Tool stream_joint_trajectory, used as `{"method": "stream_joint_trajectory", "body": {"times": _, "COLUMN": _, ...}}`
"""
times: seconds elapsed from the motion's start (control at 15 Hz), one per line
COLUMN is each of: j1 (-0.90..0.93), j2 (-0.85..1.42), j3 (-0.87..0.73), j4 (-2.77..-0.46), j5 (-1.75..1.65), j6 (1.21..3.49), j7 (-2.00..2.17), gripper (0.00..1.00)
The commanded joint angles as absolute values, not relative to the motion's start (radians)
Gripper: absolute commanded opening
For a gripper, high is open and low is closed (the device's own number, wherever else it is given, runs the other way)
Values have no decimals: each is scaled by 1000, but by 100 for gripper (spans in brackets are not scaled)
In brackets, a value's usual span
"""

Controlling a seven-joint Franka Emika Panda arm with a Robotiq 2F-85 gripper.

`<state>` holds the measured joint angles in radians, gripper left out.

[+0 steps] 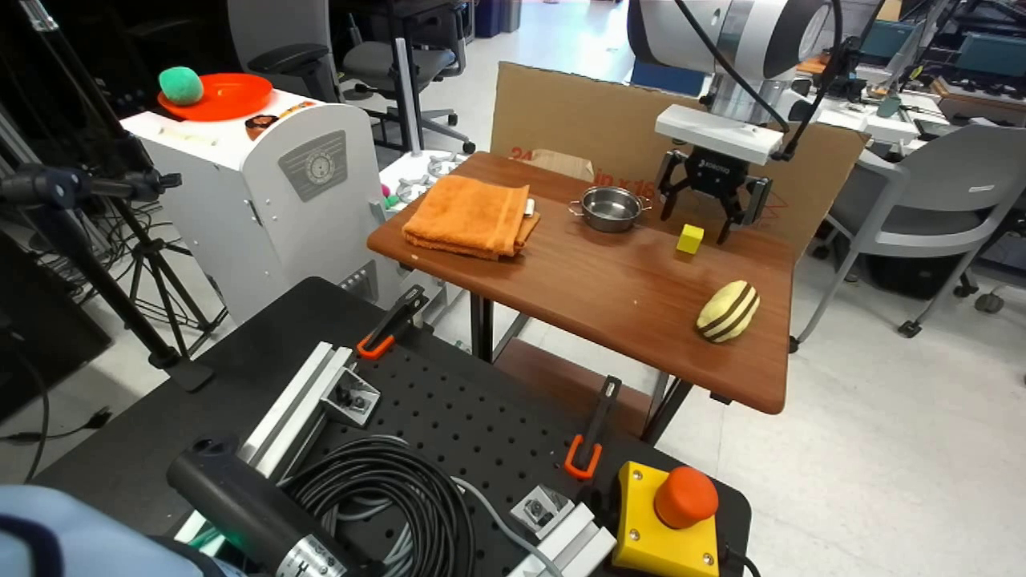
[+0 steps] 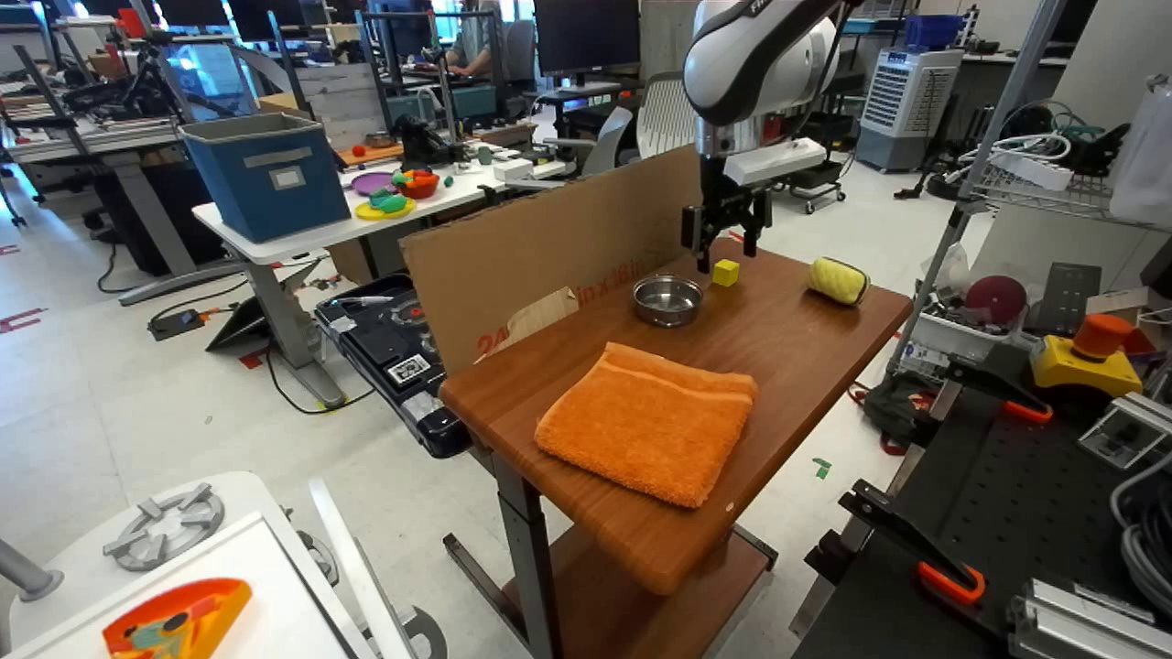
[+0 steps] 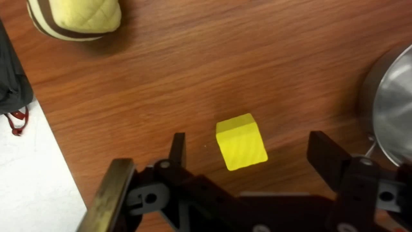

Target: Put the yellow block inside the silver pot

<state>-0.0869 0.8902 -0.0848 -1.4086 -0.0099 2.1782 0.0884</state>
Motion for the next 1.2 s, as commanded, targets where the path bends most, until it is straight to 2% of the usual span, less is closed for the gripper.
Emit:
{"method": "stream_joint_trajectory", "body": {"times": 0.0, "j1": -84, "j2": 921, "j3": -79, "j4": -1369, "j5": -5, "j6": 2159, "j7": 89, "gripper": 65}}
{"method": "stream_joint_trajectory", "body": {"times": 0.47, "j1": -74, "j2": 889, "j3": -82, "j4": -1406, "j5": -13, "j6": 2174, "j7": 87, "gripper": 12}}
{"method": "stream_joint_trajectory", "body": {"times": 0.53, "j1": -73, "j2": 867, "j3": -78, "j4": -1422, "j5": -9, "j6": 2176, "j7": 83, "gripper": 8}}
{"method": "stream_joint_trajectory", "body": {"times": 1.13, "j1": -25, "j2": 744, "j3": -9, "j4": -1477, "j5": 18, "j6": 2163, "j7": 84, "gripper": 8}}
